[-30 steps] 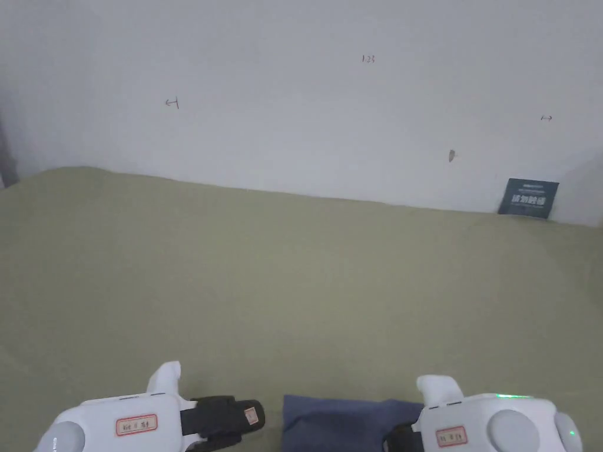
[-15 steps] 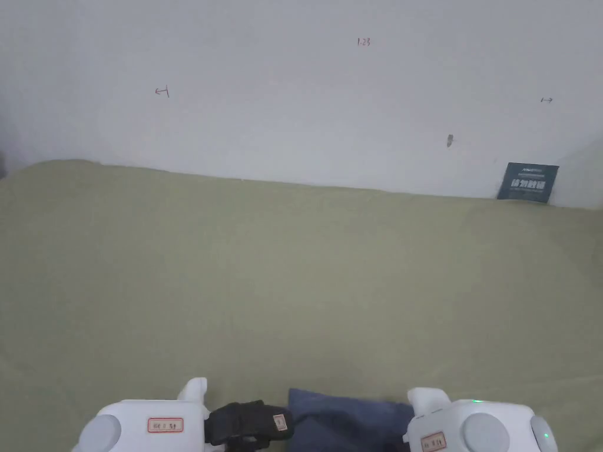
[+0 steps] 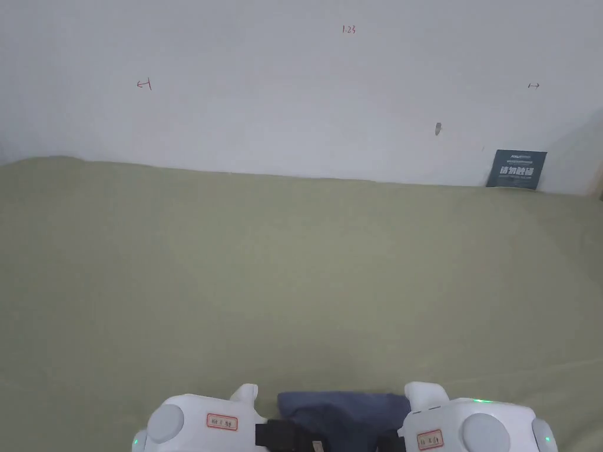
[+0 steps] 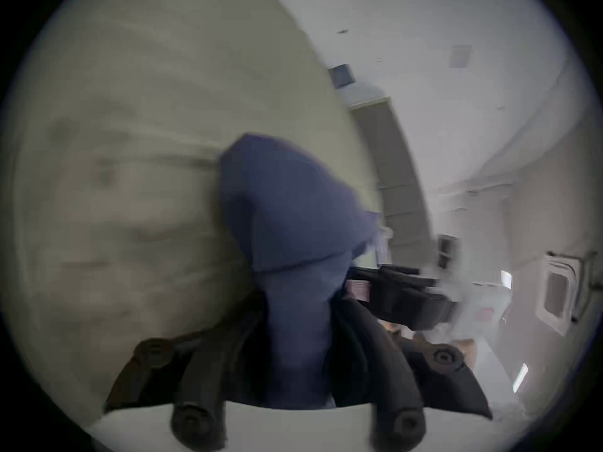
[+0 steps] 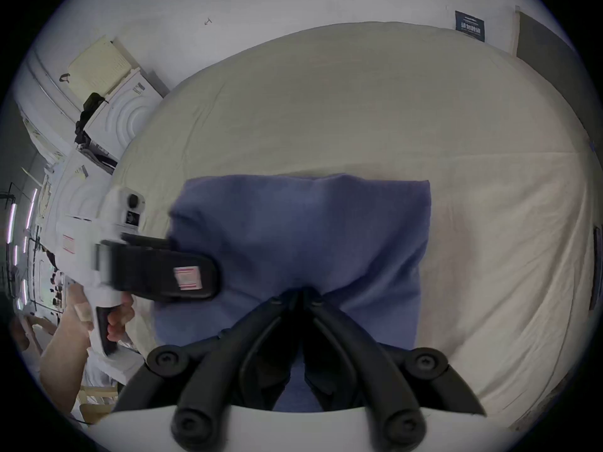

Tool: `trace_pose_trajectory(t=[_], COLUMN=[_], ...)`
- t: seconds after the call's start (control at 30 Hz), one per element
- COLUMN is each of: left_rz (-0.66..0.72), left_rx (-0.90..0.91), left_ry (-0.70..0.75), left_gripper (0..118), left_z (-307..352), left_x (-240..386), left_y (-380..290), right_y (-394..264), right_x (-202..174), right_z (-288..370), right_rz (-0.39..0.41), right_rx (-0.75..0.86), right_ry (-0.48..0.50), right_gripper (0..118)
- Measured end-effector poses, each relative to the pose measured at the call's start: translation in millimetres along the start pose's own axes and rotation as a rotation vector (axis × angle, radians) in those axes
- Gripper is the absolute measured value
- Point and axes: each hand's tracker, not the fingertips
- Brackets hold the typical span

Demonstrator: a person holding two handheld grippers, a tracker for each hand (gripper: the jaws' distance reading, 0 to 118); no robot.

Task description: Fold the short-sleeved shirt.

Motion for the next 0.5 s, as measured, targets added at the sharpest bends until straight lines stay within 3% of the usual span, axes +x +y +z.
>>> trace_pose_trajectory(t=[0.07, 0.3, 0.5], left_rz=[-0.009, -0.027, -0.067], left_rx=[0.015, 0.009, 0.058], left_ry=[-0.097, -0.089, -0.062], left_gripper=[25, 25, 25], left_z=[4, 18, 78], left_x=[-3, -11, -23], left_y=[0, 11, 27], right_y=[-1, -1, 10], right_x=[-4, -39, -89], right_z=[0, 3, -5], right_rz=[0.002, 0.066, 0.151], right_rx=[0.003, 0.048, 0.115], right_ry=[-0.020, -0.093, -0.081], right_gripper=[6, 6, 6])
